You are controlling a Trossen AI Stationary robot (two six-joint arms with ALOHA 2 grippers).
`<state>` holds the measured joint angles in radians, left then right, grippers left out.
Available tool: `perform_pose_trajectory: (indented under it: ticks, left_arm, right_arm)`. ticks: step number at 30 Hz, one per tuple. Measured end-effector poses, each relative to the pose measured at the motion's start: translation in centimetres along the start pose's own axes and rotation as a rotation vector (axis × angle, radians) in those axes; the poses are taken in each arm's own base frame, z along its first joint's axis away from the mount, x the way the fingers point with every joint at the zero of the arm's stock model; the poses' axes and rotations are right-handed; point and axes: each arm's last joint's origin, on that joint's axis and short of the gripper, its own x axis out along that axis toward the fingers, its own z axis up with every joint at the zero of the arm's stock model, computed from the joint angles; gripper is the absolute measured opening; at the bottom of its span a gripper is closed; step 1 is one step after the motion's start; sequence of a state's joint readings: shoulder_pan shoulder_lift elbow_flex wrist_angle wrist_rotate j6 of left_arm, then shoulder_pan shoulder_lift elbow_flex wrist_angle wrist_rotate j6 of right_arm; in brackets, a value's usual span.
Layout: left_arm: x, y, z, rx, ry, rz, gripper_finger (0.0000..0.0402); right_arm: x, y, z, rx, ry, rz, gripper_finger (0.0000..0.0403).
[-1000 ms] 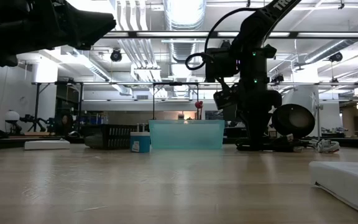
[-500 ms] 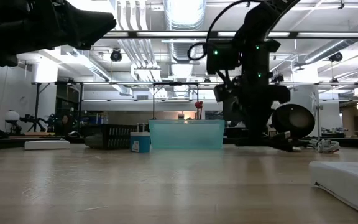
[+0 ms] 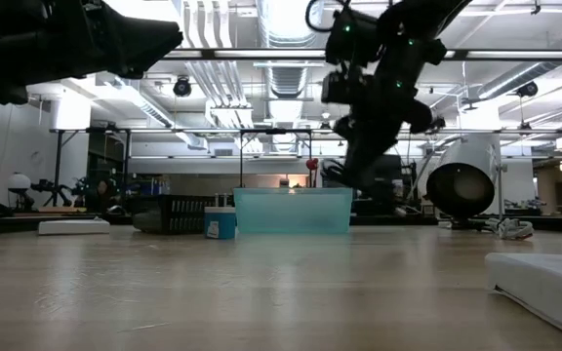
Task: Pick and place items into bin
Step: Put the bottom black charger cable into the green bin
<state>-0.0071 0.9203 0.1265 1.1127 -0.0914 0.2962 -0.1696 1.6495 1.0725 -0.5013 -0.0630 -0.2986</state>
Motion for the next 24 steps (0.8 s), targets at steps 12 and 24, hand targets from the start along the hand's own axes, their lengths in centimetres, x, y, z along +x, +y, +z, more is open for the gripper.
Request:
perform_pose_trajectory:
  ticks: [12,24]
  left_arm:
    - [0.0,0.0,0.0,0.000,0.000,0.001,0.0208]
    - [0.0,0.0,0.0,0.006,-0.001,0.001,0.0208]
  right_arm:
    - [0.0,0.6,0.2,-0.121,-0.456,0.086,0.0013]
    - [1.1,0.9,-1.4,-0.141,-0.931,-0.058,0.0013]
